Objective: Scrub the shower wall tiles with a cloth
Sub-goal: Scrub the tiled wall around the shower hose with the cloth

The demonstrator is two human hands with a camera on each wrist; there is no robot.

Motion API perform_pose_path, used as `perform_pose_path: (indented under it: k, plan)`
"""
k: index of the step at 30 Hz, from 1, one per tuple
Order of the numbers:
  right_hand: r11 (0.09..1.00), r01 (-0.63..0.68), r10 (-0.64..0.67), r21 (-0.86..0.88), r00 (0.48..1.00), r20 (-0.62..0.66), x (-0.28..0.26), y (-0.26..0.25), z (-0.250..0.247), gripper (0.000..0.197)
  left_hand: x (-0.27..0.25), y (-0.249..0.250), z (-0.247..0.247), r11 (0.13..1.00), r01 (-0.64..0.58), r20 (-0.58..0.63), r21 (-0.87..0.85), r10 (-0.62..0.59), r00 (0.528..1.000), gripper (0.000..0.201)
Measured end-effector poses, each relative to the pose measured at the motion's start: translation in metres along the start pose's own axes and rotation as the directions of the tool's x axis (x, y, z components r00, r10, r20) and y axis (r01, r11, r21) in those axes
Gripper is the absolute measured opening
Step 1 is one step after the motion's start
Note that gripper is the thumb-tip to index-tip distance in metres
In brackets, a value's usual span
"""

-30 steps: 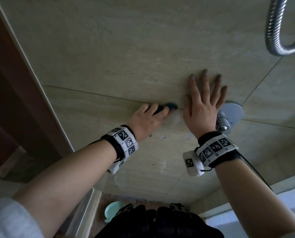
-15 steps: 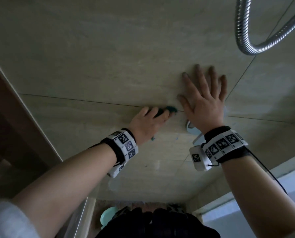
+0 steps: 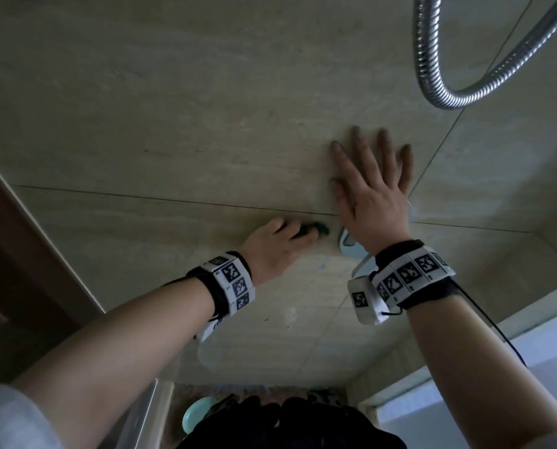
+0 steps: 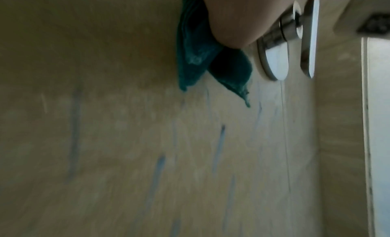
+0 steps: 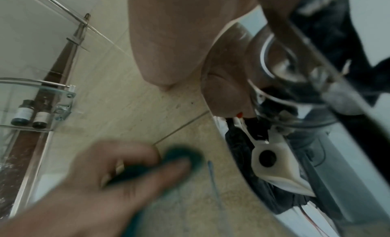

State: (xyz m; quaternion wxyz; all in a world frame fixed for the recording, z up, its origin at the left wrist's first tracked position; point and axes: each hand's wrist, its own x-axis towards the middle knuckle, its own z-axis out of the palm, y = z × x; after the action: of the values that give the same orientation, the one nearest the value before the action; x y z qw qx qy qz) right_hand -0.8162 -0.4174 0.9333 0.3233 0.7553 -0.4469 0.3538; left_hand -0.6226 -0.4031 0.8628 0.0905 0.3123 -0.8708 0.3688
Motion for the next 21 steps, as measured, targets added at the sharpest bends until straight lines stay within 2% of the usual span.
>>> perform_pose_path:
  k: [2,4,6,9,11,14,15,17,18,21]
  plan:
    - [1.000,0.021,-0.022,-0.020,0.999,-0.040,0.001,0.005,0.000,0.050,0.011,-0.011,-0.010,0.997,0.066,-0.098,0.039,-0.062,0.993,0.050]
    - [0.999,0.022,-0.025,-0.037,0.997,-0.080,0.001,0.012,0.000,0.052,0.016,-0.013,-0.012,0.993,0.115,-0.124,0.028,-0.111,0.986,0.052]
    - [0.999,0.012,-0.016,-0.050,0.995,-0.096,0.001,0.019,-0.001,0.056,0.012,-0.003,-0.003,0.994,0.109,-0.124,0.027,-0.105,0.987,0.048]
    - [0.999,0.005,-0.010,-0.050,0.995,-0.098,0.001,0.020,0.000,0.057,-0.006,0.020,0.019,0.999,-0.021,0.029,-0.039,0.022,0.999,0.064]
    - [0.999,0.011,-0.015,-0.045,0.996,-0.091,0.001,0.020,0.000,0.057,-0.019,0.028,0.027,0.997,-0.044,0.095,-0.061,0.050,0.994,0.072]
    - [1.000,0.005,-0.007,-0.027,0.996,-0.086,0.001,0.019,0.000,0.057,-0.013,0.019,0.020,0.991,0.026,0.016,-0.132,-0.025,1.000,0.082]
    - [1.000,0.001,-0.002,-0.021,0.997,-0.083,0.001,0.019,0.000,0.057,-0.006,0.013,0.014,0.990,0.055,-0.028,-0.128,-0.059,0.998,0.078]
    - [1.000,-0.006,0.004,-0.022,0.997,-0.076,0.001,0.018,0.000,0.057,0.010,0.002,0.002,0.994,0.093,-0.136,-0.060,-0.101,0.986,0.058]
    - [1.000,-0.009,0.008,-0.020,0.997,-0.072,0.000,0.018,0.001,0.057,0.017,-0.001,-0.001,0.993,0.114,-0.160,-0.026,-0.117,0.980,0.051]
    - [1.000,-0.014,0.014,-0.004,0.998,-0.060,0.000,0.017,0.001,0.057,0.029,0.006,-0.004,0.988,0.154,-0.166,0.021,-0.149,0.975,0.049]
